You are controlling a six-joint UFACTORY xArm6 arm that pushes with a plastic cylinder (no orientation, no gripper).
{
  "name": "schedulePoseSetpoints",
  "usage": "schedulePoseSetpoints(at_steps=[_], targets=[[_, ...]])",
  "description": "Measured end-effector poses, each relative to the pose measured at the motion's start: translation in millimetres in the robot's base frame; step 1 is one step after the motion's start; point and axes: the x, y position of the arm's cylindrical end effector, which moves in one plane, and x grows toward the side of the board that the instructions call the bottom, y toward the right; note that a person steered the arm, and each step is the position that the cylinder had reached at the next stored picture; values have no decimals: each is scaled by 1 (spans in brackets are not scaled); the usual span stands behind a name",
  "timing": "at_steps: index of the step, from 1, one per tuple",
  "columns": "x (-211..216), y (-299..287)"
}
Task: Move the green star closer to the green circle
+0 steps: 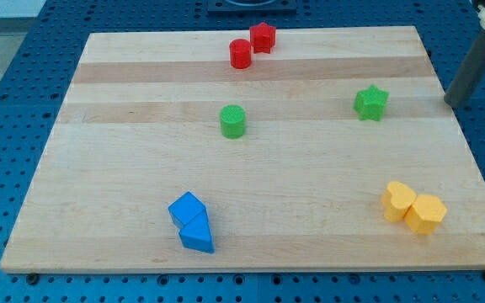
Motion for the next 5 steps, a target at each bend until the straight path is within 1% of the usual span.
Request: schedulePoseSetpoints(at_steps=[2,3,5], targets=[[-8,-145],[-8,-154],[-11,-109]])
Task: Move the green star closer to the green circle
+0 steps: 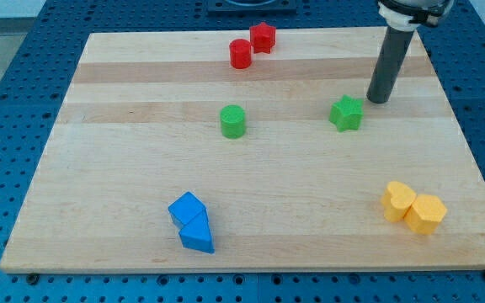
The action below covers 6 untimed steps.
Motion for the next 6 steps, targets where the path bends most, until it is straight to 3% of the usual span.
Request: schedulePoseSetpoints(at_steps=[5,6], targets=[[53,-28],[59,-57]])
